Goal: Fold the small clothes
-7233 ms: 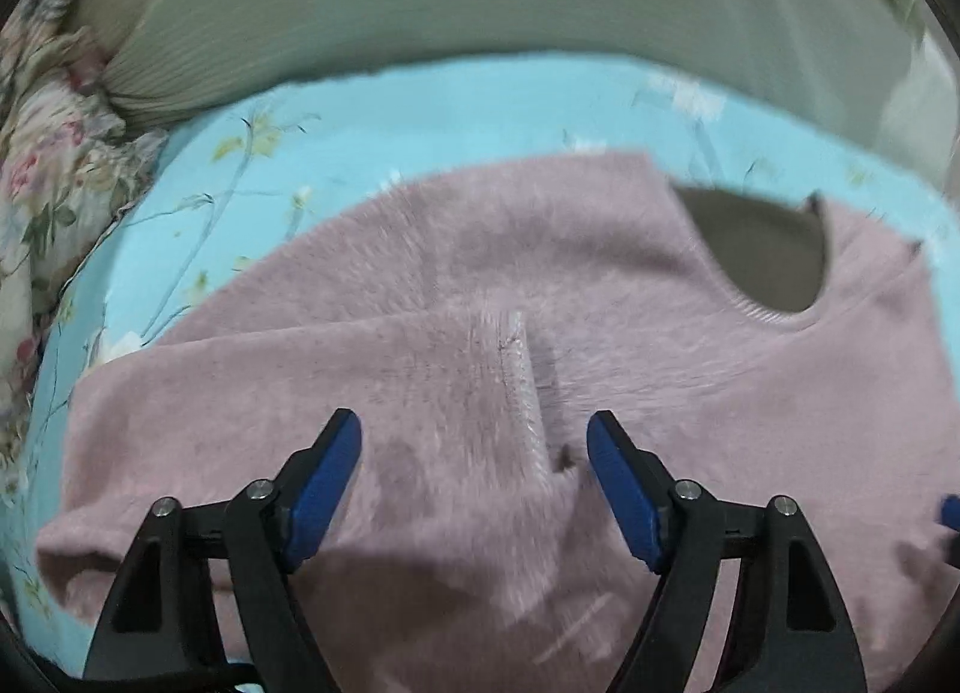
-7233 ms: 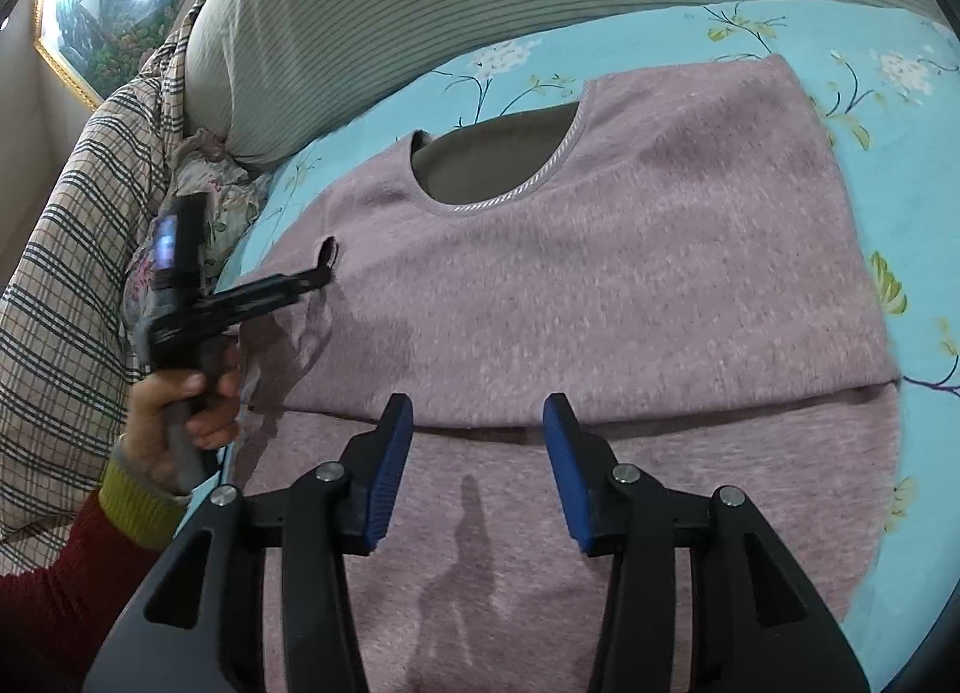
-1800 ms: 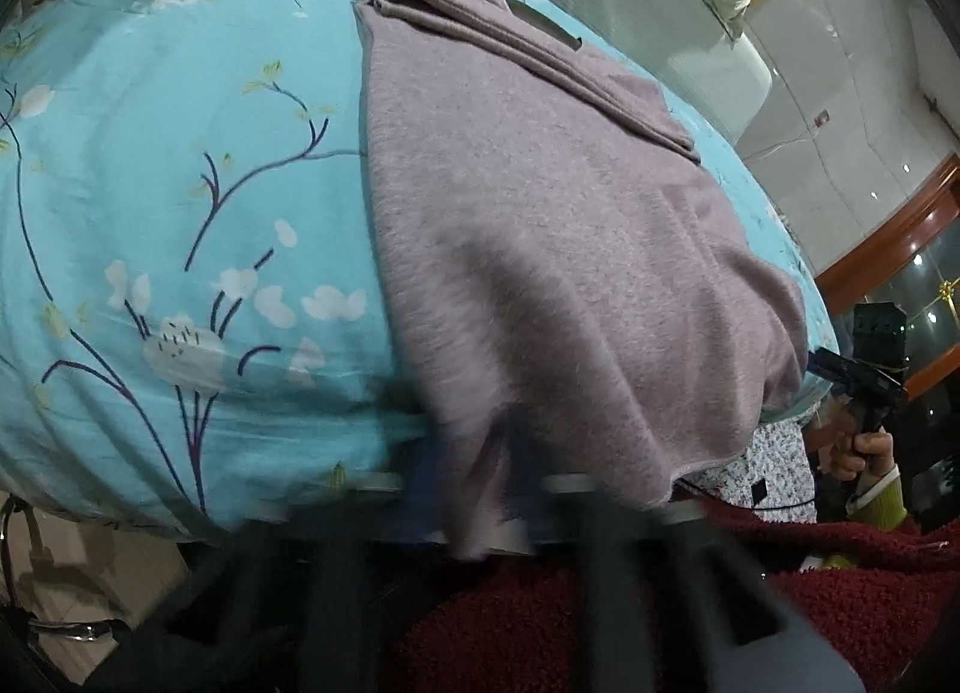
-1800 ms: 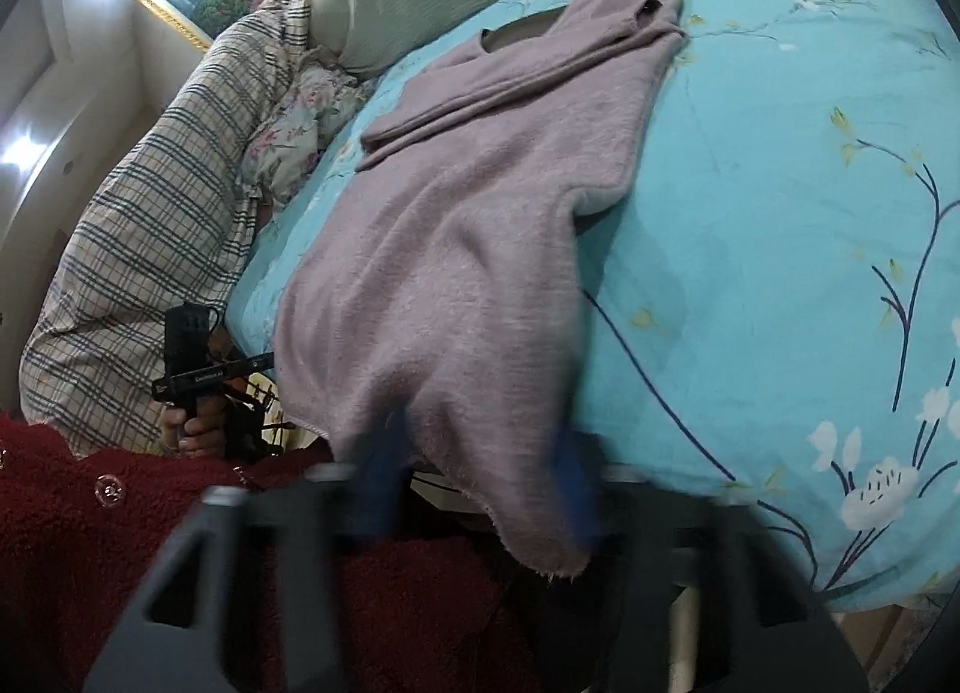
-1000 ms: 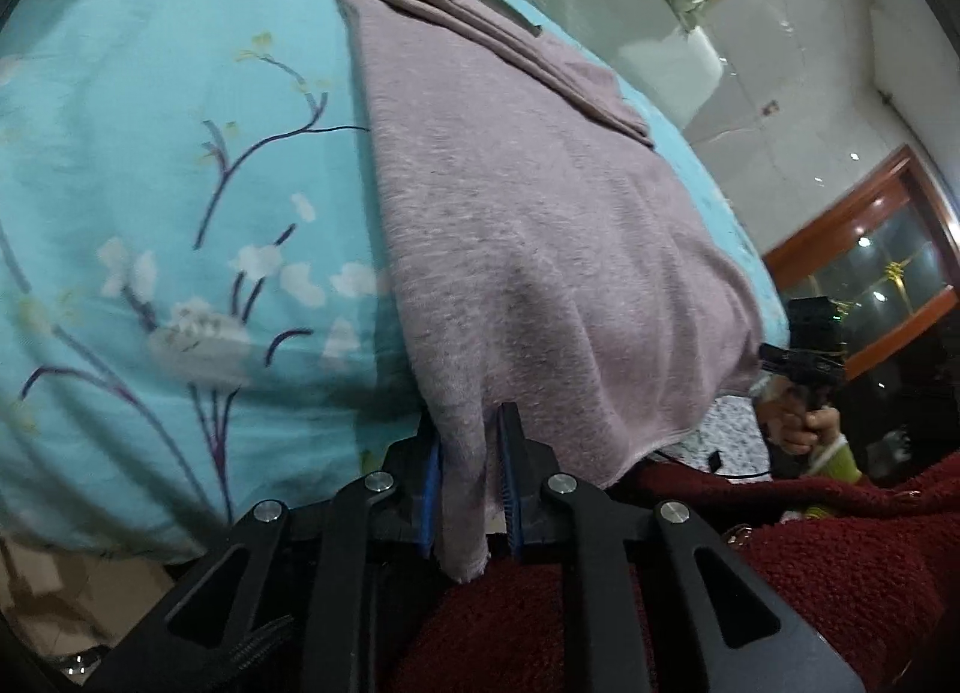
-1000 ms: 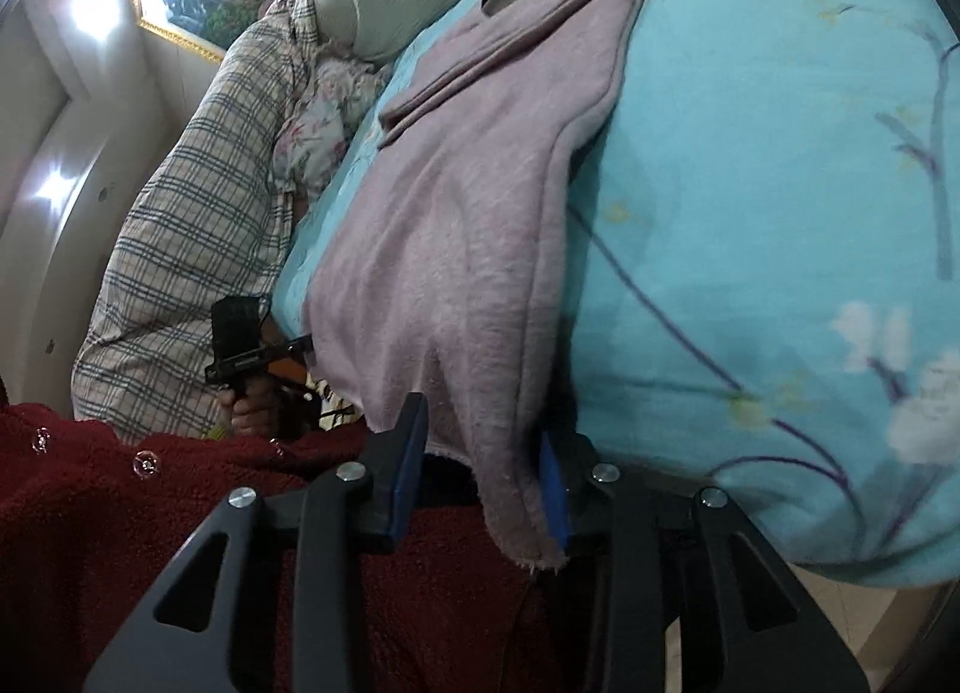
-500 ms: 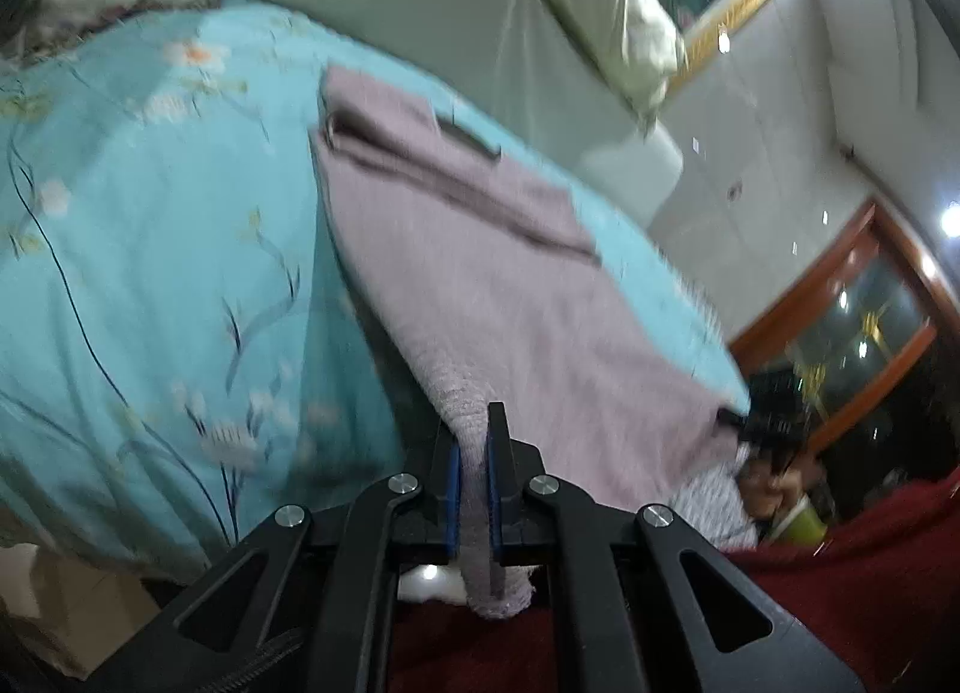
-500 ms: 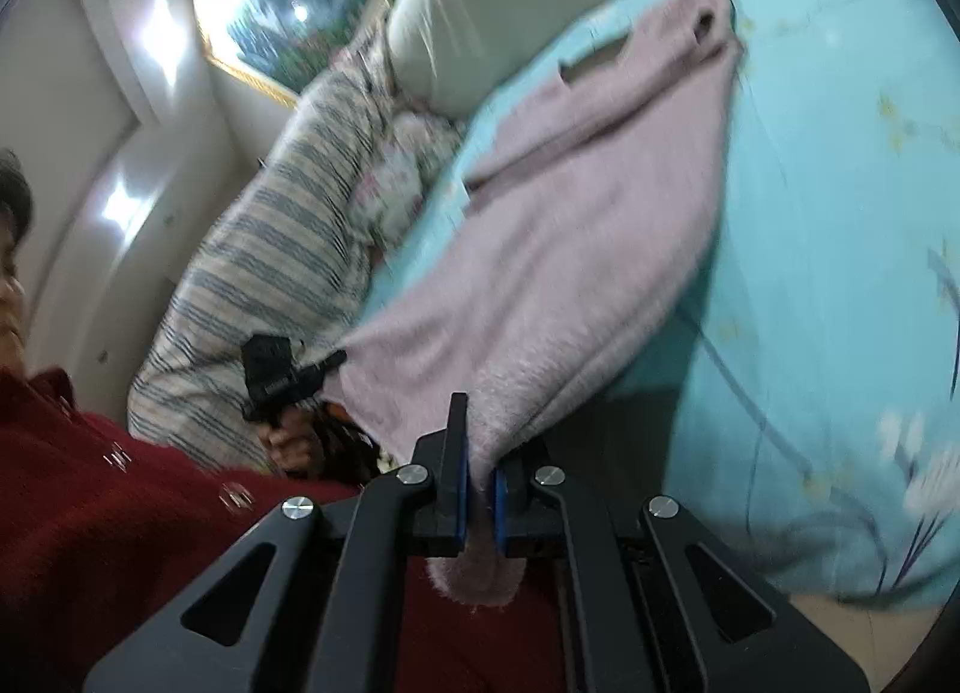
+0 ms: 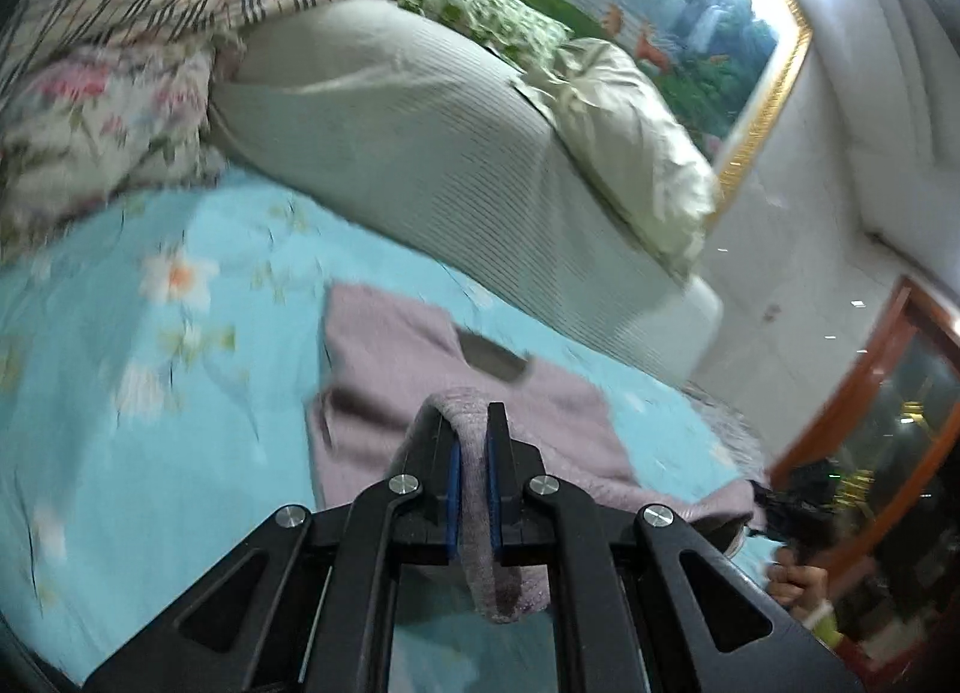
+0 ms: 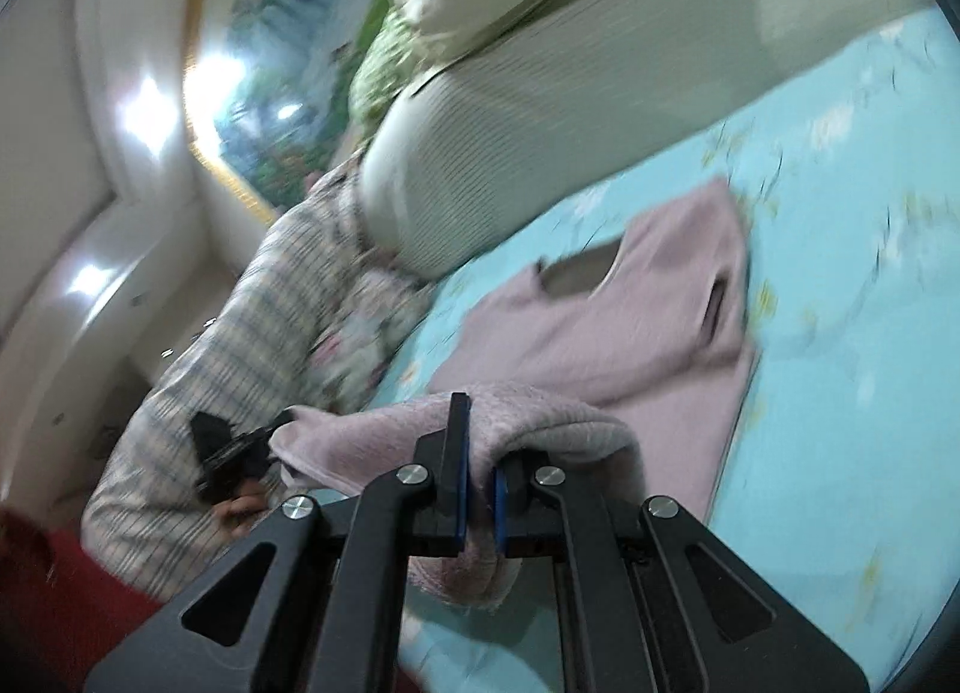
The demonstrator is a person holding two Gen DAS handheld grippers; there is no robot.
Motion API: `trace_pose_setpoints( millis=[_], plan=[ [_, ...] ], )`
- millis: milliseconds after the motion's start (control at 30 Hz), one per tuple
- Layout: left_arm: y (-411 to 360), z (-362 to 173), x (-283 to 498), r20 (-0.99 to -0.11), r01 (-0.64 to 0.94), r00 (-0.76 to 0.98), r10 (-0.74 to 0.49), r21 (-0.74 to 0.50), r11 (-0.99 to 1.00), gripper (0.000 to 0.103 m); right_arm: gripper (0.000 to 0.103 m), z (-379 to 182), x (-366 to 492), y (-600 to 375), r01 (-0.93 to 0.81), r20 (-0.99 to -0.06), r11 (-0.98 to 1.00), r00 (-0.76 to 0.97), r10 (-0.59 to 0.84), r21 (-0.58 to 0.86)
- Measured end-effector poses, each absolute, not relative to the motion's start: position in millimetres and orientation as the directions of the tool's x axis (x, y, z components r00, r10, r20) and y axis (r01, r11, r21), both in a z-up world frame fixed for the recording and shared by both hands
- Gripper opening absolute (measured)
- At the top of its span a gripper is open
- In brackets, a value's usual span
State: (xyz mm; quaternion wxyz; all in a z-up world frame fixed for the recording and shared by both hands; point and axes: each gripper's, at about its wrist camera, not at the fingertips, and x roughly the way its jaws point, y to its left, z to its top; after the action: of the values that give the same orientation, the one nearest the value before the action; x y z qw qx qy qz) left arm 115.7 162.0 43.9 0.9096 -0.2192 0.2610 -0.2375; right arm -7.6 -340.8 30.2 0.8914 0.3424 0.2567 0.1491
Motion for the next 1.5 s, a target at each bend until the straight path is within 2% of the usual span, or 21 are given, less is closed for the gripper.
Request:
trace_pose_setpoints(
  millis=[167,367,667,800,867,933,967,1033,1133,1267,1400,1467,1500],
  plan=[
    [126.6,46.8,201.0,-0.431,0.262,0.769,-0.473,-0.462,0.847,0.005,0.007,32.0,75.2,-374.7,0.047,-0.457,0.774,0.829,0.323,0.632],
    [107.4,7.2,293.1,-0.541,0.165,0.736,-0.407,-0.439,0.883,0.005,0.007,0.6,160.7,-402.1,0.195,-0.606,0.812,0.763,0.227,0.55],
    [85.3,-66.9,381.6,-0.693,0.082,0.653,-0.305,-0.336,0.938,0.007,0.01,-68.5,222.3,-415.4,0.315,-0.735,0.795,0.64,0.226,0.518],
    [89.5,-82.8,383.6,-0.721,0.082,0.61,-0.329,-0.356,0.931,0.01,0.013,-73.1,209.8,-429.4,0.326,-0.694,0.732,0.667,0.271,0.599],
    [96.3,-78.3,371.8,-0.705,0.101,0.613,-0.357,-0.378,0.92,0.014,0.024,-62.0,194.2,-434.3,0.321,-0.674,0.724,0.69,0.263,0.611],
    [99.5,-70.9,354.5,-0.698,0.13,0.615,-0.367,-0.369,0.92,0.024,0.053,-44.3,173.6,-435.2,0.339,-0.675,0.744,0.711,0.198,0.576],
    [99.8,-66.5,343.3,-0.69,0.147,0.62,-0.373,-0.364,0.92,0.028,0.054,-37.3,165.0,-433.3,0.345,-0.673,0.757,0.721,0.165,0.555],
    [92.7,-58.9,319.4,-0.676,0.203,0.613,-0.409,-0.365,0.908,0.028,0.054,-21.8,149.4,-418.8,0.312,-0.658,0.791,0.739,0.146,0.526],
    [57.8,-59.3,292.2,-0.699,0.31,0.548,-0.459,-0.34,0.888,0.027,0.053,-18.9,151.0,-376.6,0.186,-0.662,0.833,0.704,0.257,0.521],
    [-5.6,-76.0,277.5,-0.772,0.441,0.408,-0.487,-0.301,0.846,0.026,0.052,-41.1,180.3,-293.3,-0.022,-0.757,0.901,0.533,0.378,0.434],
    [-42.7,-92.9,287.3,-0.821,0.489,0.391,-0.416,-0.197,0.85,0.027,0.051,-67.4,209.4,-267.4,-0.068,-0.848,0.951,0.437,0.3,0.302],
    [-42.4,-94.7,305.0,-0.815,0.484,0.387,-0.431,-0.218,0.848,0.027,0.049,-70.9,224.4,-278.2,-0.035,-0.867,0.968,0.438,0.237,0.247],
    [-39.7,-94.4,318.7,-0.817,0.471,0.385,-0.429,-0.226,0.853,0.02,0.049,-70.2,229.9,-288.7,-0.008,-0.868,0.972,0.448,0.213,0.235]
  ],
)
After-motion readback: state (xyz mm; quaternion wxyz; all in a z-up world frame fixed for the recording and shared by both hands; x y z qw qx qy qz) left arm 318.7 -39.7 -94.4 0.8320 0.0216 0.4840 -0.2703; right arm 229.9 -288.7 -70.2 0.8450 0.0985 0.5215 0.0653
